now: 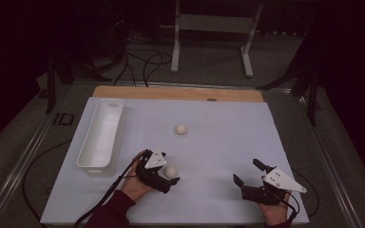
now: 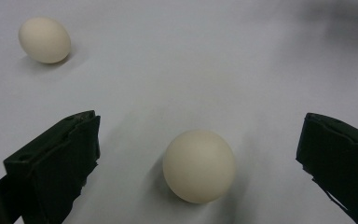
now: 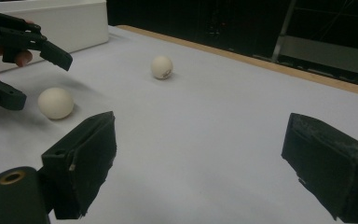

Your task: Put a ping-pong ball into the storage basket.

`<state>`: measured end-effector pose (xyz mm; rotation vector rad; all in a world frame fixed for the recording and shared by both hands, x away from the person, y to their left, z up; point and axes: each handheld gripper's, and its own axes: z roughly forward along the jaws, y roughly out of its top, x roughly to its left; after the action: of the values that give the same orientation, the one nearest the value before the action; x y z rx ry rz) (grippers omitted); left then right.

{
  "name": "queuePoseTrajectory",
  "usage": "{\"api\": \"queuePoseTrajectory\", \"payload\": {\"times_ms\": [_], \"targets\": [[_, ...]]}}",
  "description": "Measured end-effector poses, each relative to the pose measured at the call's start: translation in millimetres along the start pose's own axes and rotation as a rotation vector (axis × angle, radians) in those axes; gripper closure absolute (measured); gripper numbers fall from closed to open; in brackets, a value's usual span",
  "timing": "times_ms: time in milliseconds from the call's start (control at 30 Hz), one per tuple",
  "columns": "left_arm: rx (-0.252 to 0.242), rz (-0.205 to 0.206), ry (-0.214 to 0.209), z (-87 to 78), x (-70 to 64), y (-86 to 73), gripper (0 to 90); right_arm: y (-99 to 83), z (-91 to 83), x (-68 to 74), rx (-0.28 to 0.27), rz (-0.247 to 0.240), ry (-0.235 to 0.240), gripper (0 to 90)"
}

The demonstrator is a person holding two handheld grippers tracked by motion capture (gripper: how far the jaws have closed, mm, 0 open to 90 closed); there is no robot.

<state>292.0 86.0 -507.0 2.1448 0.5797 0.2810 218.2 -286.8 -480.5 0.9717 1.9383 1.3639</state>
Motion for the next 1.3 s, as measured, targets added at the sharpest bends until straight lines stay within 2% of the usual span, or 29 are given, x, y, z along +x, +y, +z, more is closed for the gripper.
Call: {"api": "queuePoseTrajectory", "payload": {"times_ms": [433,667,700,967,1300], "targets": [[0.053,-0.005,-0.009,7.0,-2.9,0.0,1.5,-0.1,0.2,0.1,0.005,0.000,-0.003,9.6],[0.085,-0.003,-0.004,9.8,-4.8,-0.4,10.1,-0.3,0.8,0.4,0.010,0.001,-0.003,9.6],[0.089,-0.001,-0.001,10.0,-5.4,-0.4,14.2,-0.3,0.9,0.5,0.012,0.002,-0.004,9.6],[0.123,0.010,0.041,13.1,-8.9,-0.2,25.5,-0.3,0.8,0.5,0.010,0.002,-0.003,9.6],[0.156,-0.005,0.022,13.2,-6.1,-1.3,37.1,-0.2,0.3,0.1,0.010,0.002,-0.008,9.6]]}}
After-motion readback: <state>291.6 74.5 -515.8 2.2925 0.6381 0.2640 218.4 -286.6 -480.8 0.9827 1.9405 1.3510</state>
